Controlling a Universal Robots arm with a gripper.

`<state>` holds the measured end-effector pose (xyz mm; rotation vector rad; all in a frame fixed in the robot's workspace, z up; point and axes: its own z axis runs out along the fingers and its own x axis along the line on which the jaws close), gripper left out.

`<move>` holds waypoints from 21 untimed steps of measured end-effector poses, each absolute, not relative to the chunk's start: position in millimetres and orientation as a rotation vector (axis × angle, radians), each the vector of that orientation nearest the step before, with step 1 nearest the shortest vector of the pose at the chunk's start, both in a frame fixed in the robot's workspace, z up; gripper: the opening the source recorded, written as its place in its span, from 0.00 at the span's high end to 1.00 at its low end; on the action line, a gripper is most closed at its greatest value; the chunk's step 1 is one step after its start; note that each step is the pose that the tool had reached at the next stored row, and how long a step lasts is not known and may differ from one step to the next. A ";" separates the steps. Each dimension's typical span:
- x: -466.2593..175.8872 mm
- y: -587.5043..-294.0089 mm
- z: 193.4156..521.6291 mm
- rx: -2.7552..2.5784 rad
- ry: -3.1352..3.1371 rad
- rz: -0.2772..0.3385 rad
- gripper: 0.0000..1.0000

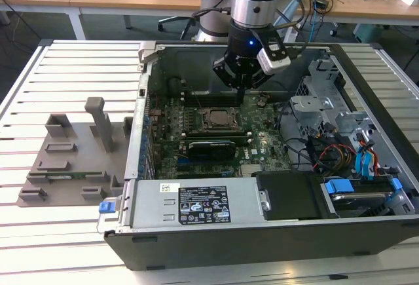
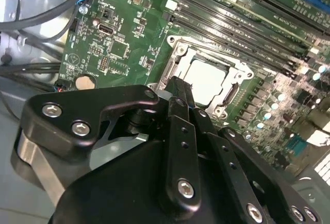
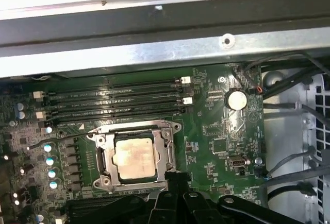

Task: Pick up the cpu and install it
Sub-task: 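Install the first cpu locking lever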

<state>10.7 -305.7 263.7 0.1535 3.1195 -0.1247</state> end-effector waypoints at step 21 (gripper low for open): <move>10.7 -305.7 263.7 -0.110 3.115 -0.122 0.89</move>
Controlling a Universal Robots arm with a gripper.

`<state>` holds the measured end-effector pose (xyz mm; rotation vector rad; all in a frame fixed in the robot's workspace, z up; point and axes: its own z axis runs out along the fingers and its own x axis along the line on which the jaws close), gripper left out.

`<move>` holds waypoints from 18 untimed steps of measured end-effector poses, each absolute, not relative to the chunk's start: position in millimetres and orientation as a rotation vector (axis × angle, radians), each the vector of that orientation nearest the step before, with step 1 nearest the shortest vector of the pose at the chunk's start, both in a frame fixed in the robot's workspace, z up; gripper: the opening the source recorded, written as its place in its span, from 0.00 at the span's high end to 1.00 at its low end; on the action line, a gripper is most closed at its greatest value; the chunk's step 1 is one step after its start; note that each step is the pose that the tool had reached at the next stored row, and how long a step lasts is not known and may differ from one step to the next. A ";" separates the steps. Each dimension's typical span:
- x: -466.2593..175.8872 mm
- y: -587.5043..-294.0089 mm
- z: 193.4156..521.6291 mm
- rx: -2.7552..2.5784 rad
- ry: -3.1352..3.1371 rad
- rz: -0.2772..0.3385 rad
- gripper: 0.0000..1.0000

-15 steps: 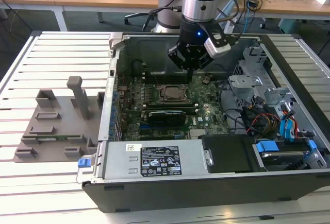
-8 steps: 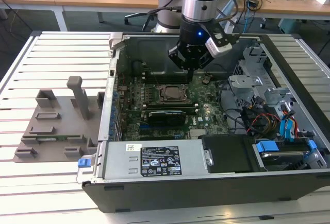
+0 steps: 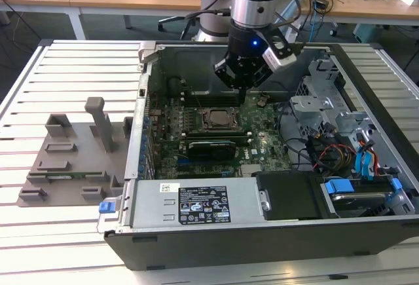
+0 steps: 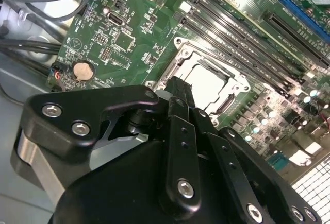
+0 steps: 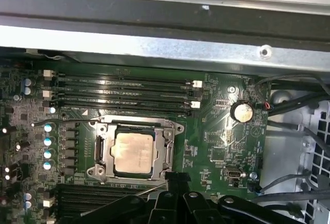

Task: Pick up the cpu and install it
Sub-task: 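Install the first cpu locking lever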

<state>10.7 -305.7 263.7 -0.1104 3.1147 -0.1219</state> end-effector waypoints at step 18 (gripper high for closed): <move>11.4 -305.7 262.9 -0.031 3.146 -0.067 0.89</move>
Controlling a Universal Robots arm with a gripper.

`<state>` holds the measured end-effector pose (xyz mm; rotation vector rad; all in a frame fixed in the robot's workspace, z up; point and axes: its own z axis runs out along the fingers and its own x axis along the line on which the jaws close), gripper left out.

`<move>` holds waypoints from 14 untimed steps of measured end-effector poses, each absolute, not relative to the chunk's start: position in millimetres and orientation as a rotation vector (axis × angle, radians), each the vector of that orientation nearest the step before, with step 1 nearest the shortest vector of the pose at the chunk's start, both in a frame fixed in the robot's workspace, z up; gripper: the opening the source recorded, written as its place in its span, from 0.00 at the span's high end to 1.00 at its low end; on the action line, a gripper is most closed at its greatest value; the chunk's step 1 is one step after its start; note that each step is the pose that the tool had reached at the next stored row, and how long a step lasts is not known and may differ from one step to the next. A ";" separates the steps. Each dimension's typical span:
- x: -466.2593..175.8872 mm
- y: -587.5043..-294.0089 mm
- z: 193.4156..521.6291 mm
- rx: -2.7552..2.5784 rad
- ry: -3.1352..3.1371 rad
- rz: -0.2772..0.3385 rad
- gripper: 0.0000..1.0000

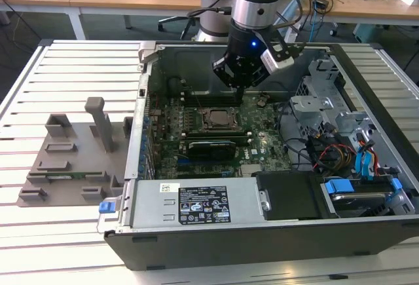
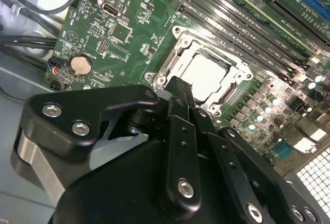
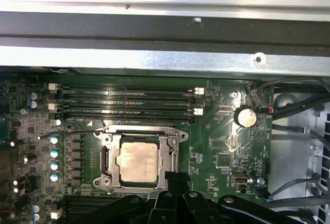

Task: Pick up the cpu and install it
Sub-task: 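Install the first cpu locking lever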

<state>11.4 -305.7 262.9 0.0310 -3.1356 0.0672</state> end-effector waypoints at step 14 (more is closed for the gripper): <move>11.5 -305.6 281.2 0.031 -3.135 0.073 0.89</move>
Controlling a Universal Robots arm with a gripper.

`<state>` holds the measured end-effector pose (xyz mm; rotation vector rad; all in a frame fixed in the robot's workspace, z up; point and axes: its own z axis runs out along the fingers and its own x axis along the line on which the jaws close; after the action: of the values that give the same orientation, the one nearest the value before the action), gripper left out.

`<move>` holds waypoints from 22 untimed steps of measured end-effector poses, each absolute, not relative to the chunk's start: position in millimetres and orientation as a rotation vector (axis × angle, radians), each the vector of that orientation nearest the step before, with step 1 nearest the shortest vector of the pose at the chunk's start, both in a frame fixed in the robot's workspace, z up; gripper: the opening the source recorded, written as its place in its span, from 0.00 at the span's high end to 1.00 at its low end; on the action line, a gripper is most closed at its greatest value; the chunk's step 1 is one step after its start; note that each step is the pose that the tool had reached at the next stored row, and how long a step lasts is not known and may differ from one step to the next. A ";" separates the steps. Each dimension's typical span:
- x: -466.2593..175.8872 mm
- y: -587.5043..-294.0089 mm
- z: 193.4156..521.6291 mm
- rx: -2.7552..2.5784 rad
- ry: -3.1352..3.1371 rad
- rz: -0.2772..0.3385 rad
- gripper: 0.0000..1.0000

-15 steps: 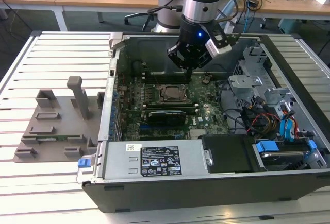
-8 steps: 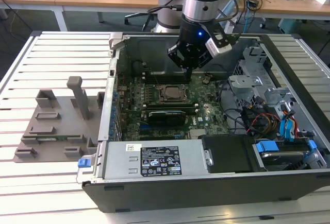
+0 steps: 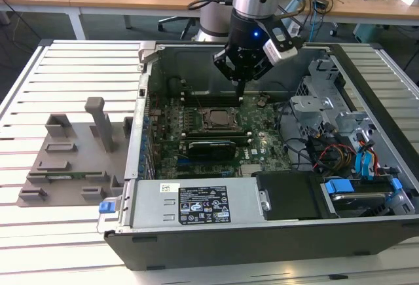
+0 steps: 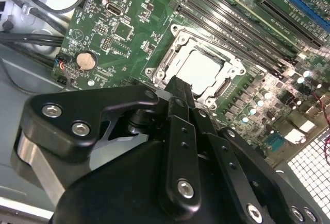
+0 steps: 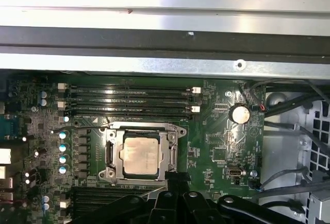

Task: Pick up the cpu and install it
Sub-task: 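Install the first cpu locking lever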

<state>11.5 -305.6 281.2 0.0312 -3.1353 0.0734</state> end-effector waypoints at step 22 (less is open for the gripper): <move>-6.9 -305.7 281.4 0.031 -3.135 0.074 0.89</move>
<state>-6.9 -305.7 281.4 0.0312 -3.1352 0.0740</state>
